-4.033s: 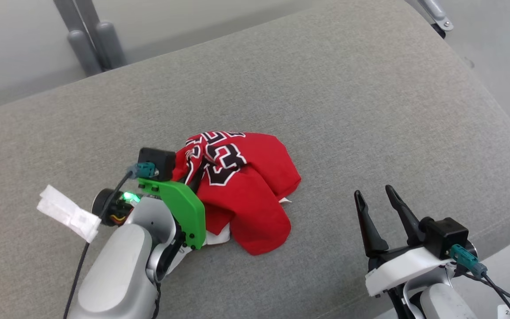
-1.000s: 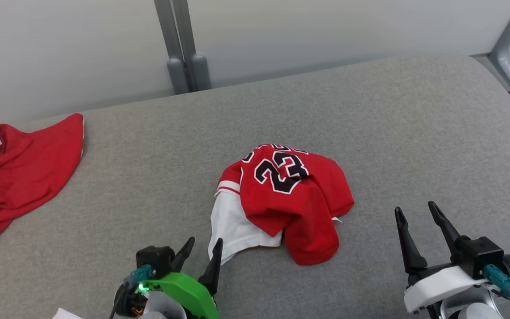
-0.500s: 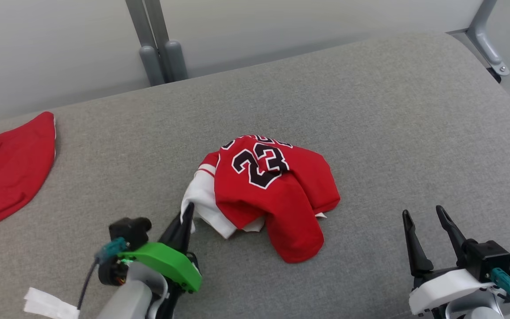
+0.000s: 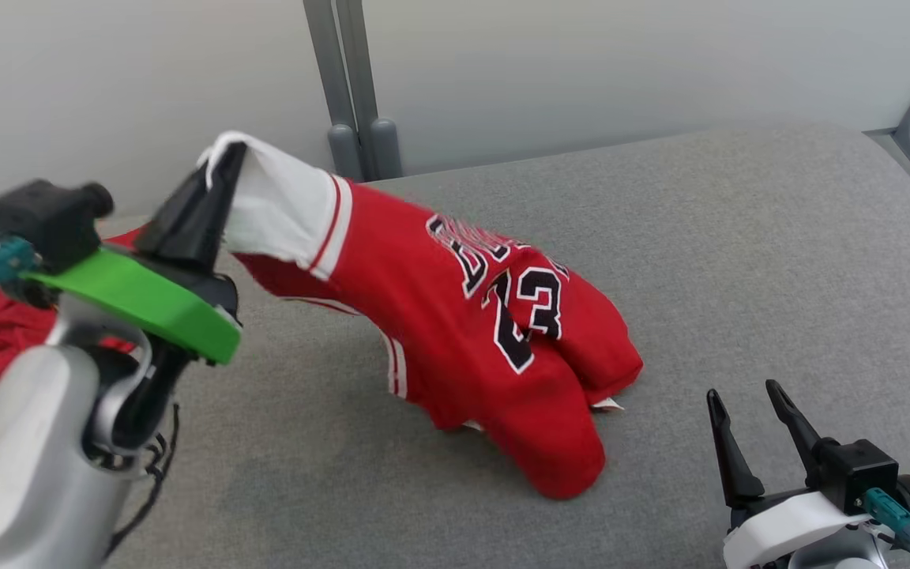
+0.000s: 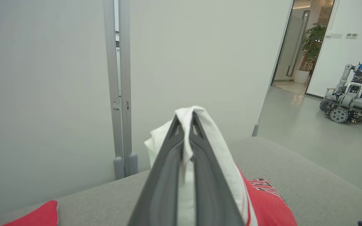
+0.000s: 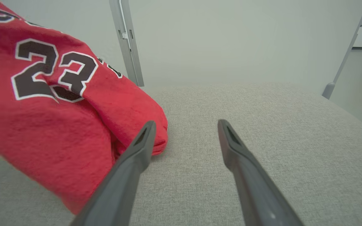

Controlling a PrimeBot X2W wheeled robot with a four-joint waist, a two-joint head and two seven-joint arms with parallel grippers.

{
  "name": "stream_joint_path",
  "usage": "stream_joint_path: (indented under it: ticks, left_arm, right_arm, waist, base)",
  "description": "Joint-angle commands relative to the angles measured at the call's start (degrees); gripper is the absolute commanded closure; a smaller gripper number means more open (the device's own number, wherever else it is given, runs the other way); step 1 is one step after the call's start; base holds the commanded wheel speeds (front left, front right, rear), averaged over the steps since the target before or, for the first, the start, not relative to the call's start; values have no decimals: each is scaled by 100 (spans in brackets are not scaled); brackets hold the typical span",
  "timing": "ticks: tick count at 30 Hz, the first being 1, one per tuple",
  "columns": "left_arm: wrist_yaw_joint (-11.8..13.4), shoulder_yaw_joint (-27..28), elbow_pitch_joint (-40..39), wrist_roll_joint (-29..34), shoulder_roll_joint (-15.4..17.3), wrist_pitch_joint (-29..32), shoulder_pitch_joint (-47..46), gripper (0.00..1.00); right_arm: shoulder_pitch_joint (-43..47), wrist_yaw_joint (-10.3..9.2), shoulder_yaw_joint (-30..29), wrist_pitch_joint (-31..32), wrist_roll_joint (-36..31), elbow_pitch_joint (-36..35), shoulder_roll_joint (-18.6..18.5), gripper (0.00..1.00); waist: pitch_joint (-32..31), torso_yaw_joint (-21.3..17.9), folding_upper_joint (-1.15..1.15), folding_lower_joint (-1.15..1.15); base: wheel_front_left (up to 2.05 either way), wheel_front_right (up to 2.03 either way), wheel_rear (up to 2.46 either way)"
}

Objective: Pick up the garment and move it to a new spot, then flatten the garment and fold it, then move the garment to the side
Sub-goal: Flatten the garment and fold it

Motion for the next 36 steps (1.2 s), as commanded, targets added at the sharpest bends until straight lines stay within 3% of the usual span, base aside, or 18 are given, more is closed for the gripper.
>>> stream_joint_path:
  ticks: [1, 8, 14, 20, 25, 28, 32, 36]
  left_arm:
    - [48, 114, -200, -49, 172, 159, -212, 100]
    - [114, 486, -713, -244, 703, 885, -984, 100]
    - [86, 418, -656, -333, 690, 1232, -1569, 100]
    - [187, -203, -416, -317, 12, 1292, -1417, 100]
    - [372, -948, -21, -176, -1052, 999, -1154, 100]
    - [309, -1353, 438, -133, -1584, 828, -1060, 100]
    - [191, -1846, 1298, 32, -1944, 516, -1456, 100]
    - [52, -2259, 2149, 65, -2024, -46, -1889, 100]
  right_arm:
    - [-22, -2, 4, -17, 1, 10, -15, 0]
    - [14, -2, 49, -17, -2, 12, 43, 0]
    - [-61, -2, 131, -17, 35, 39, 59, 0]
    - [-187, -2, 236, -17, 86, 78, 79, 0]
    - [-340, -2, 375, -17, 119, 131, 118, 0]
    - [-470, -2, 464, -17, 152, 147, 171, 0]
    - [-676, -2, 611, -17, 216, 183, 219, 0]
    - [-776, -2, 613, -17, 275, 259, 270, 0]
  waist:
    - [-72, 54, 0, 0]
    - [-69, 17, 0, 0]
    - [10, -60, 0, 0]
    - [130, -271, 0, 0]
    - [362, -574, 0, 0]
    - [556, -822, 0, 0]
    - [854, -1178, 0, 0]
    - [1039, -1467, 0, 0]
  base:
    - [0, 0, 0]
    - [0, 0, 0]
    - [0, 0, 0]
    - [0, 0, 0]
    - [0, 0, 0]
    - [0, 0, 0]
    - [0, 0, 0]
    - [0, 0, 0]
